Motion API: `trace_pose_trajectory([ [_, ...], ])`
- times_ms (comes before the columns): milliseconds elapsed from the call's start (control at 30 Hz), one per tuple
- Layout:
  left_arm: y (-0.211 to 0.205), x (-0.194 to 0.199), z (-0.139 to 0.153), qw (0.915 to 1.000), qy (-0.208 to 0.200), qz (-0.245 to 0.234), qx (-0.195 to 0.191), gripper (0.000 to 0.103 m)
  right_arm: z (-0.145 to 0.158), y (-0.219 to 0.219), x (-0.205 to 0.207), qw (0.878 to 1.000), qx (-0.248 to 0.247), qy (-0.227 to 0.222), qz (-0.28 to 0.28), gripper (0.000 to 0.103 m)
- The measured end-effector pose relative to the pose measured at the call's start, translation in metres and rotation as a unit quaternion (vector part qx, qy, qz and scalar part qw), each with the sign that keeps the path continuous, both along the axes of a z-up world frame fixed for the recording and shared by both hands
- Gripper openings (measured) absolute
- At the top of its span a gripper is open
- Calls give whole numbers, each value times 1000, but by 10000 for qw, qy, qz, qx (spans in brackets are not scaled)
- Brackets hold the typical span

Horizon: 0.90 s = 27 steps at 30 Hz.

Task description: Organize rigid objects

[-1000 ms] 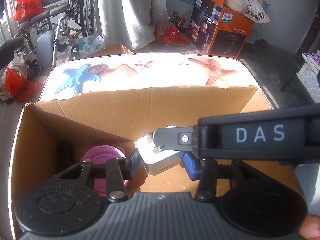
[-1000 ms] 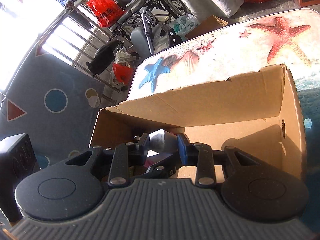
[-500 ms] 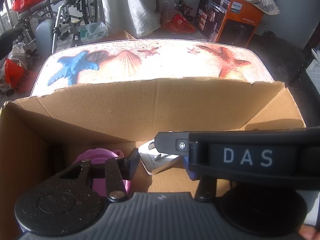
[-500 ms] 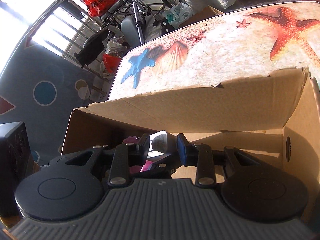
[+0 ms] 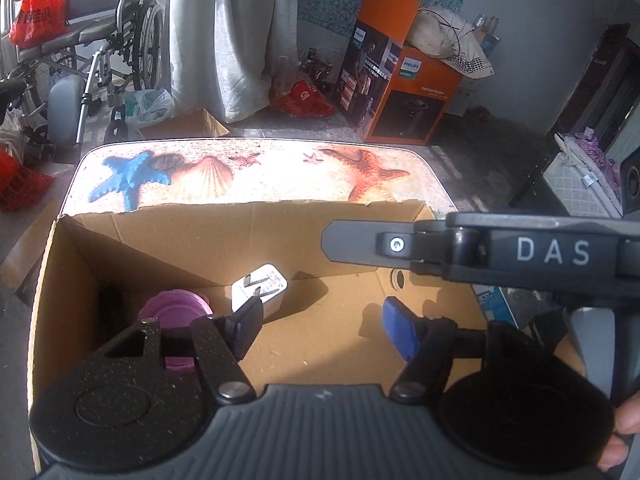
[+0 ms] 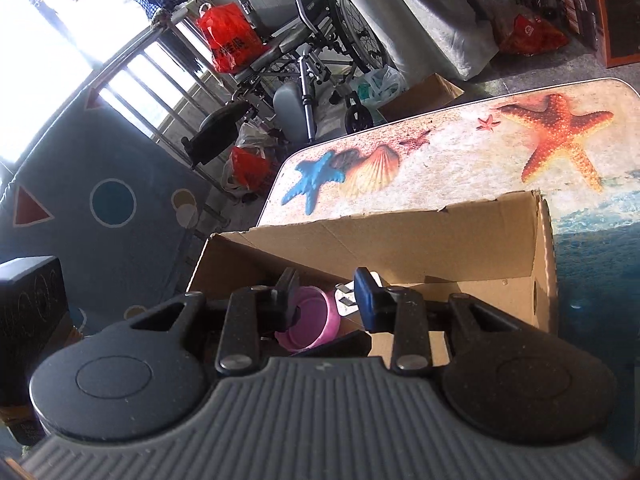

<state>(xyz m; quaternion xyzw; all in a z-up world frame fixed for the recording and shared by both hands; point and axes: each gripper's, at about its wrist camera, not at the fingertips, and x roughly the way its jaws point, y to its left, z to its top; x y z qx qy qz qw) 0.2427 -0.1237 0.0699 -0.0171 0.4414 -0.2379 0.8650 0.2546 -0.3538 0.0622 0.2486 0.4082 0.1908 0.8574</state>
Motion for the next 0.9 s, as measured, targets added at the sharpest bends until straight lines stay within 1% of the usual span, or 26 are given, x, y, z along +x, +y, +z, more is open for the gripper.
trace_pose_trajectory([
  [67, 7, -20, 15, 9998, -162, -17, -66, 69, 23, -9, -26, 9994, 119, -314, -39, 31],
  [100, 13, -36, 23, 9994, -334, -46, -104, 69, 35, -16, -42, 9986, 221, -474, -80, 33],
  [167, 25, -64, 33, 9983, -549, -49, -186, 75, 54, -28, -76, 9961, 388, -778, -118, 35],
  [200, 33, -78, 36, 9977, -619, -57, -268, 75, 62, -34, -94, 9947, 469, -903, -135, 40],
  [233, 42, -93, 38, 9971, -662, -35, -374, 75, 66, -40, -113, 9932, 559, -1008, -160, 44],
  [333, 63, -128, 32, 9956, -676, 2, -650, 79, 70, -50, -158, 9910, 677, -1133, -201, 46],
  [400, 76, -153, 23, 9950, -701, 63, -710, 79, 61, -52, -189, 9912, 778, -1054, -207, 47],
  [433, 81, -165, 15, 9952, -728, 128, -643, 80, 54, -53, -200, 9914, 848, -980, -201, 47],
  [500, 84, -182, 2, 9962, -745, 201, -391, 80, 38, -50, -217, 9922, 963, -774, -188, 48],
  [567, 85, -196, -12, 9968, -753, 250, -138, 80, 14, -41, -228, 9934, 1055, -429, -158, 48],
  [700, 78, -210, -42, 9962, -761, 245, 355, 80, -31, -9, -238, 9923, 1223, 176, -27, 49],
  [767, 75, -211, -57, 9957, -747, 244, 491, 79, -46, 7, -237, 9912, 1263, 405, 11, 49],
  [800, 74, -209, -64, 9957, -718, 250, 537, 79, -53, 18, -234, 9915, 1211, 475, 63, 48],
  [900, 70, -204, -80, 9940, -776, 241, 736, 72, -67, 40, -226, 9933, 977, 602, 121, 47],
])
